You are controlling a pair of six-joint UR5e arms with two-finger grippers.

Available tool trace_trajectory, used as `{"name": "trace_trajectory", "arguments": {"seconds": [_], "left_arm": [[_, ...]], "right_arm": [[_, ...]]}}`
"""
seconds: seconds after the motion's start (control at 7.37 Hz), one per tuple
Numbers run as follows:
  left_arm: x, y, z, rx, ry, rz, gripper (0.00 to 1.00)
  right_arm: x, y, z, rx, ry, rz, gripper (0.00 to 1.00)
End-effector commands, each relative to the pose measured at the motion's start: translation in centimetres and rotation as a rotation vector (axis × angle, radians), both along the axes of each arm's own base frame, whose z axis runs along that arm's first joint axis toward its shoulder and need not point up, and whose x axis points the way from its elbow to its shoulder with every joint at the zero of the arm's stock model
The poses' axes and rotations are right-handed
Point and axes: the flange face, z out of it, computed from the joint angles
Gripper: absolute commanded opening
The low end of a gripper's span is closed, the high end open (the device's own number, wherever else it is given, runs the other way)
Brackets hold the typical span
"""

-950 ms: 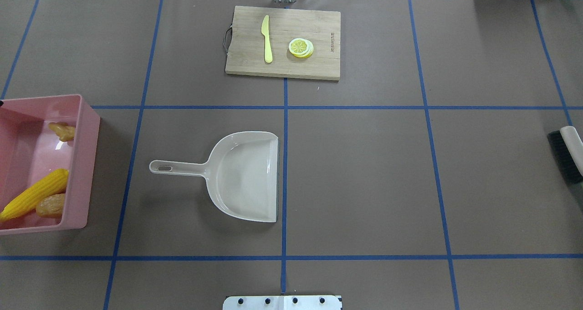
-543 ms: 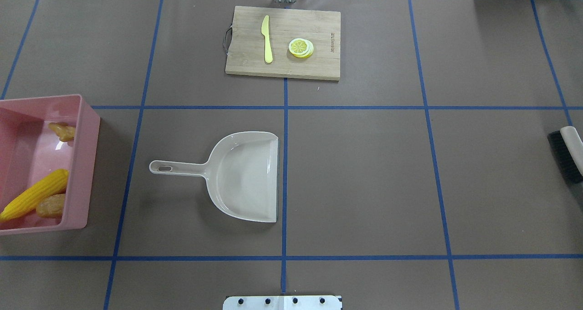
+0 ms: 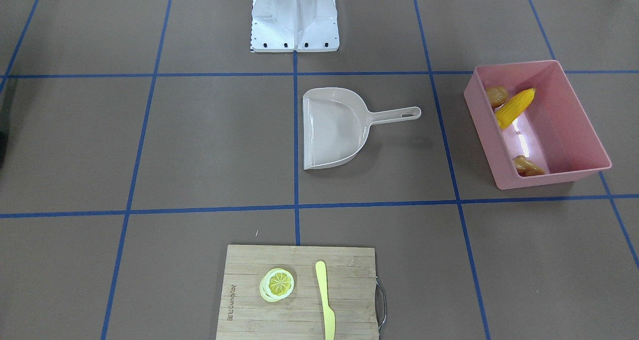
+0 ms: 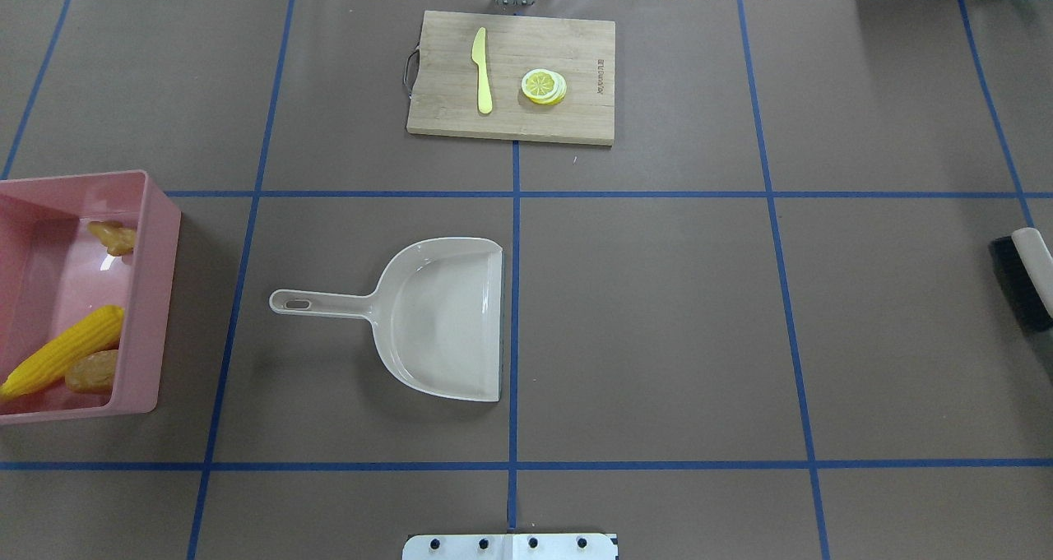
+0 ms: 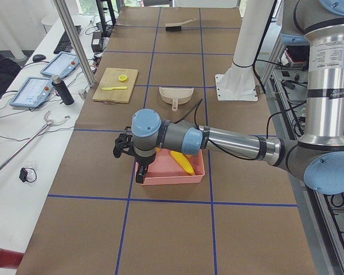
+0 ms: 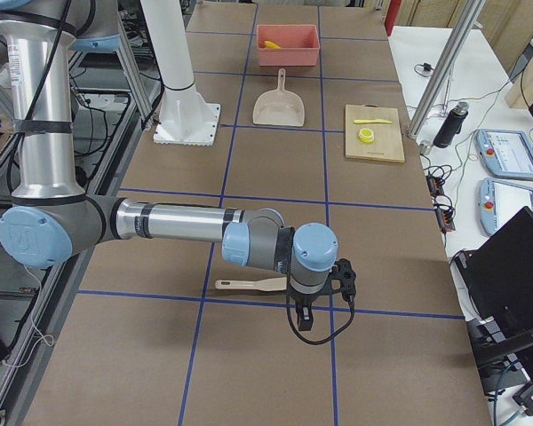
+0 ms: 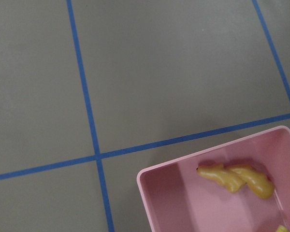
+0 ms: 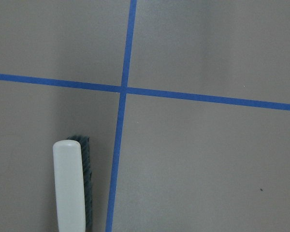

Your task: Sweep and dump trash into bin

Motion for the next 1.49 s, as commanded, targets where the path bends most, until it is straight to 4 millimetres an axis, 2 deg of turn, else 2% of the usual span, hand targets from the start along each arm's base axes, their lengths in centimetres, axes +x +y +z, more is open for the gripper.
{"name": "trace_trajectory", "arguments": {"seconds": [0.0,0.14,0.27,0.41,0.54,0.68,0.95,1.09,1.22,1.36], "left_arm": [[-7.9,5.9,9.3,-0.028,-0.017,-0.011,0.98],[-9.5,9.2,13.3,-0.063,-0.035,-0.004,0.98],[-9.2,11.5,14.9,-0.115,-0.069,0.000,0.98],[-9.1,11.5,14.6,-0.131,-0.075,-0.017,0.98],[-9.1,10.7,13.4,-0.192,-0.065,-0.114,0.98],[-8.0,9.7,11.6,-0.195,-0.067,-0.123,0.98],[-2.9,7.3,8.1,-0.194,-0.076,-0.074,0.98],[-0.8,6.8,7.8,-0.186,-0.081,-0.025,0.98],[0.3,6.4,7.3,-0.175,-0.082,0.000,0.98],[0.4,6.4,7.0,-0.170,-0.084,0.003,0.98]], "right_arm": [[0.1,-0.2,-0.1,-0.010,0.020,0.000,1.00],[0.2,-0.3,-0.2,-0.008,0.031,0.001,1.00],[0.2,-0.3,-0.2,-0.007,0.030,0.001,1.00],[0.2,-0.2,-0.1,-0.012,0.028,0.001,1.00],[0.2,0.0,0.2,-0.017,0.030,0.000,1.00],[0.2,0.2,0.4,-0.021,0.031,0.000,1.00],[0.2,0.4,0.6,-0.024,0.036,-0.001,1.00],[0.2,0.5,1.0,-0.032,0.038,-0.002,1.00],[0.2,0.4,0.9,-0.029,0.035,0.000,1.00],[0.2,0.6,1.3,-0.038,0.037,-0.002,1.00]]}}
